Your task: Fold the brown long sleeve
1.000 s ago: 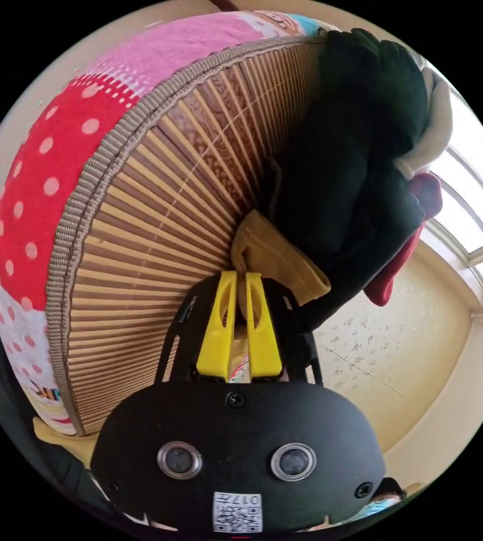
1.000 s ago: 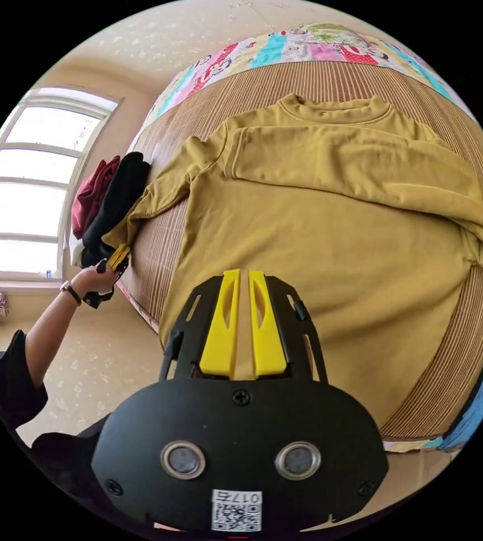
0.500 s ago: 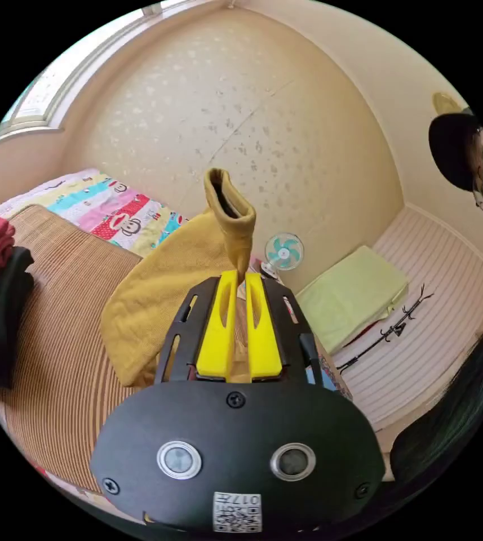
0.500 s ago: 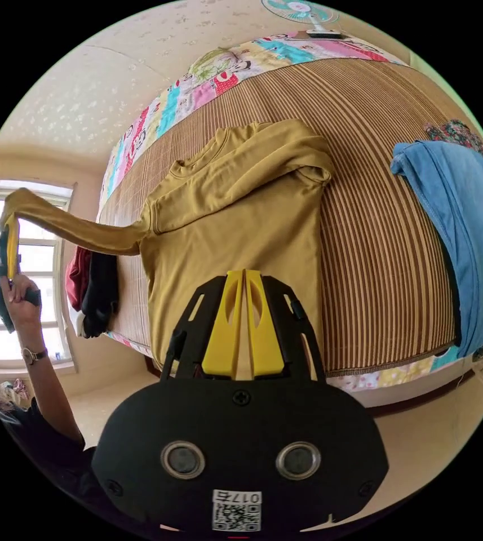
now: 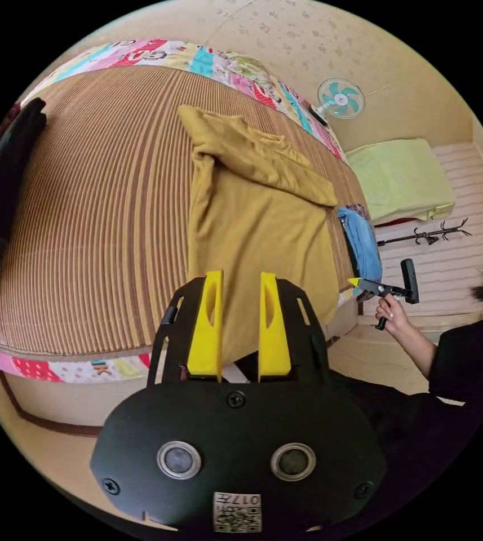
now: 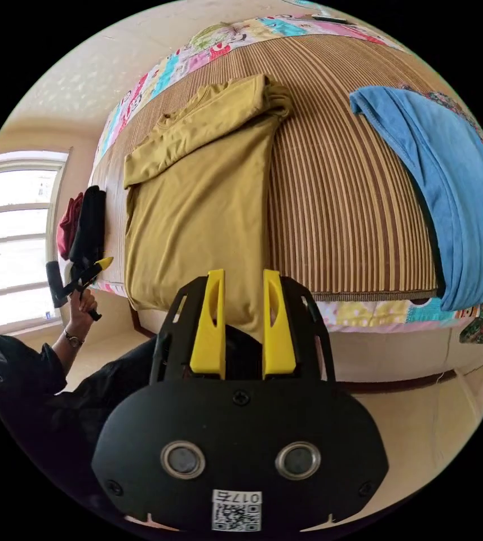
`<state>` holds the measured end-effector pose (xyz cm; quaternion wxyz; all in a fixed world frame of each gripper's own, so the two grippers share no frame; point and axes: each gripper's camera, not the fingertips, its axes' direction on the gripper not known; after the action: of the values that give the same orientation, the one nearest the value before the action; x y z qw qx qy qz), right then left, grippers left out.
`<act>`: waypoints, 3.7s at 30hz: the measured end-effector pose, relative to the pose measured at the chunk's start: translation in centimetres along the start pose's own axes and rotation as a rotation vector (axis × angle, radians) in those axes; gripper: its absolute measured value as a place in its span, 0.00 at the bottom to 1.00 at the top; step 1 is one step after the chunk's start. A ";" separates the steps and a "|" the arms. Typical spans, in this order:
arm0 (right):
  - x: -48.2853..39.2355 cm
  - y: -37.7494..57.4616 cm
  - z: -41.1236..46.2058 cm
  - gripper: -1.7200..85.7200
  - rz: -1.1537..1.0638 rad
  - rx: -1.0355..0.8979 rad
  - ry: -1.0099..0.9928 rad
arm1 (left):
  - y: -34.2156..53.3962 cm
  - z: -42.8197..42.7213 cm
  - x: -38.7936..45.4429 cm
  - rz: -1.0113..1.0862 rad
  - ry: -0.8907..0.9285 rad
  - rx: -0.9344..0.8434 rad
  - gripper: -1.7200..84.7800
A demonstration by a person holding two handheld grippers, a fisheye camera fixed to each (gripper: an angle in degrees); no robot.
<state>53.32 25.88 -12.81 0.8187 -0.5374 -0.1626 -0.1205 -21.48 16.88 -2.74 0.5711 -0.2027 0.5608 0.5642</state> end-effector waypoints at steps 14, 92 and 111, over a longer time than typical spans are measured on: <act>7.1 3.5 5.4 0.08 0.159 -0.202 -0.291 | 2.7 3.8 -11.2 -0.038 0.215 -0.462 0.07; 21.8 -12.7 3.3 0.28 0.858 0.232 -1.301 | -19.1 24.2 15.1 -0.192 0.733 -0.418 0.08; -40.0 -25.0 5.5 0.15 -0.170 -0.113 -1.665 | 6.5 -25.0 -3.4 -0.210 0.485 0.570 0.16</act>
<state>6.53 22.01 -5.62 0.3911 -0.4769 -0.7476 0.2462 -36.54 -4.30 -4.44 0.5098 -0.2198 0.7901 0.2599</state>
